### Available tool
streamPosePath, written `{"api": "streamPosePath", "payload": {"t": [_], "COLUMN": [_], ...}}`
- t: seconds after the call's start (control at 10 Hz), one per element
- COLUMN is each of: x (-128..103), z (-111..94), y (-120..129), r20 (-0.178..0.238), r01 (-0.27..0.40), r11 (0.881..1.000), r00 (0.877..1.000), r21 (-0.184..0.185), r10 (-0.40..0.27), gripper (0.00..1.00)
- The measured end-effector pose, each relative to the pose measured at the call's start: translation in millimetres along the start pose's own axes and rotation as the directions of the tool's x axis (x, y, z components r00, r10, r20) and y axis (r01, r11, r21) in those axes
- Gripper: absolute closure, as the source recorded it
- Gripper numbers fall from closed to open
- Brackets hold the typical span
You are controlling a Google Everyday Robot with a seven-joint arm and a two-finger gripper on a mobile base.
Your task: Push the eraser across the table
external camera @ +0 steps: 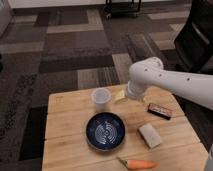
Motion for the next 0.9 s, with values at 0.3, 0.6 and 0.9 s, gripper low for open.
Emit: {"api": "streamPosePath", "payload": {"t": [0.3,0.6,0.9], "x": [-9.4,-14.2,-22.2], "z": [13.9,30.4,45.7], "y": [-9.6,-18.7,-27.3], "r20": [-0.005,-0.018,-0.024], "r01": [0.018,0.019,0.025], "r11": [1.0,1.0,0.999], "r00": [1.0,1.0,0.999], "r21": [-0.002,-0.019,-0.023], "r10": [-0.018,-0.019,-0.026], "gripper": [0.2,0.2,0.2]}}
